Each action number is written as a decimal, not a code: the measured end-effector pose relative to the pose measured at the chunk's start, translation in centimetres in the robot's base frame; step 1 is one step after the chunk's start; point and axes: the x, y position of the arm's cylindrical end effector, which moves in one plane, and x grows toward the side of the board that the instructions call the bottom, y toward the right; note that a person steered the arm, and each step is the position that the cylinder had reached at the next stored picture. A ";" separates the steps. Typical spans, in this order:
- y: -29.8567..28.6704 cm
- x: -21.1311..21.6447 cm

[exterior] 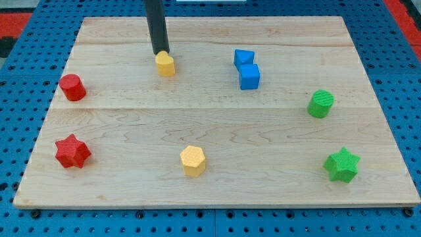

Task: Slide the yellow blocks parallel to the blue blocks

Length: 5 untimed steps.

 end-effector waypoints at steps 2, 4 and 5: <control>2.5 2.2; 12.8 13.9; 12.8 22.1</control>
